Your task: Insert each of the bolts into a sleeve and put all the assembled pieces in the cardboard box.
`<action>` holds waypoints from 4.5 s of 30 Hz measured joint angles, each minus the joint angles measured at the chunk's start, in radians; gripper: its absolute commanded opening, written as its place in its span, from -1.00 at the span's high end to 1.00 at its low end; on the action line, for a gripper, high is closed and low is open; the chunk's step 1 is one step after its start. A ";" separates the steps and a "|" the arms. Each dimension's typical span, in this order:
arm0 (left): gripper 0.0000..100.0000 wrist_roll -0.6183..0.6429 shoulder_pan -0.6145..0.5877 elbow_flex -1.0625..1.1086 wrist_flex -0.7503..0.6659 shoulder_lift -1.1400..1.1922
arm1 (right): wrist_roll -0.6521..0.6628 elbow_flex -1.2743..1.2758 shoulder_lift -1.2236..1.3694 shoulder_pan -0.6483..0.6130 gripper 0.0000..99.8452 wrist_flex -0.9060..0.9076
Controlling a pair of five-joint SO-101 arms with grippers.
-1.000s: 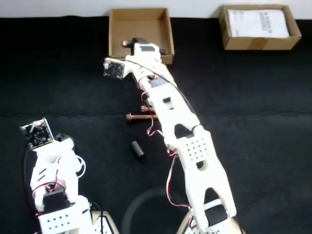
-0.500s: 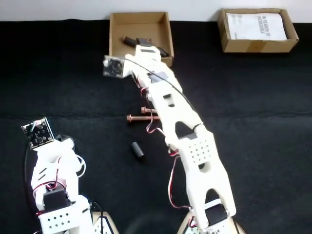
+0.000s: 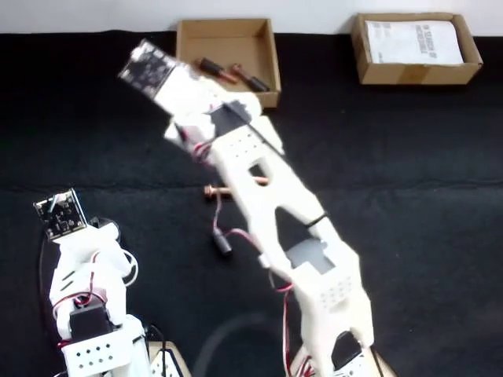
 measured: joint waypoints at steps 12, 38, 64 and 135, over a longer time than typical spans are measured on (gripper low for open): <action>0.97 0.000 0.000 0.000 0.000 0.000 | -0.180 0.012 -0.038 0.014 0.57 0.465; 0.97 0.000 -0.002 0.000 0.000 0.000 | 0.769 0.724 -0.308 0.244 0.57 -0.330; 0.97 0.000 -0.048 0.000 0.000 0.000 | 0.815 -0.018 0.482 0.213 0.57 -0.494; 0.98 0.000 0.008 0.000 0.195 0.000 | 0.002 0.178 -1.108 0.364 0.99 0.494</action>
